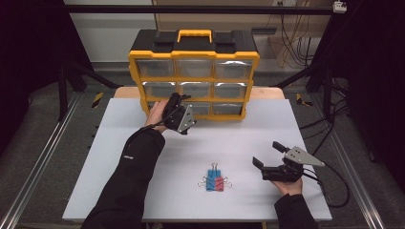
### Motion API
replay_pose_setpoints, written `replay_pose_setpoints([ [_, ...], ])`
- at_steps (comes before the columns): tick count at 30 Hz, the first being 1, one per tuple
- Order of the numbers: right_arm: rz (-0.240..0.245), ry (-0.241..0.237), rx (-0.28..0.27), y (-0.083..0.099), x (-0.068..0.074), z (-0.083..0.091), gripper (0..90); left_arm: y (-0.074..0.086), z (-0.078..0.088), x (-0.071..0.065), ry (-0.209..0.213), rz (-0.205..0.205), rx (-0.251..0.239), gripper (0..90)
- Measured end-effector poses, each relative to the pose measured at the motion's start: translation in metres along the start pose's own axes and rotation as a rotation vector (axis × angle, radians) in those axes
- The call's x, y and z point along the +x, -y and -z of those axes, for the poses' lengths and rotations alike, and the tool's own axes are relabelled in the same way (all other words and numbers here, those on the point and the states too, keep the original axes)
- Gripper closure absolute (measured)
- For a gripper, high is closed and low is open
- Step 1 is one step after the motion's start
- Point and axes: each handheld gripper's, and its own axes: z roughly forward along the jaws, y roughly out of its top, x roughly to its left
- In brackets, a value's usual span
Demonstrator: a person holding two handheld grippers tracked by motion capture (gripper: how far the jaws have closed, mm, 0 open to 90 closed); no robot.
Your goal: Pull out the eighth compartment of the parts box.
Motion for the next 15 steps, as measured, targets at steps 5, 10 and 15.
replay_pose_setpoints([
  [5,-0.001,0.004,-0.001,0.000,0.000,0.000,0.4,0.001,-0.009,-0.003,0.001,-0.010,-0.001,7.0],
  [10,-0.003,0.003,-0.001,0.000,0.000,0.000,0.4,0.004,-0.018,-0.008,-0.006,-0.057,0.028,9.0],
  [15,-0.003,0.005,0.001,0.000,0.000,0.000,0.4,0.006,-0.024,-0.013,-0.006,-0.088,0.050,11.0],
])
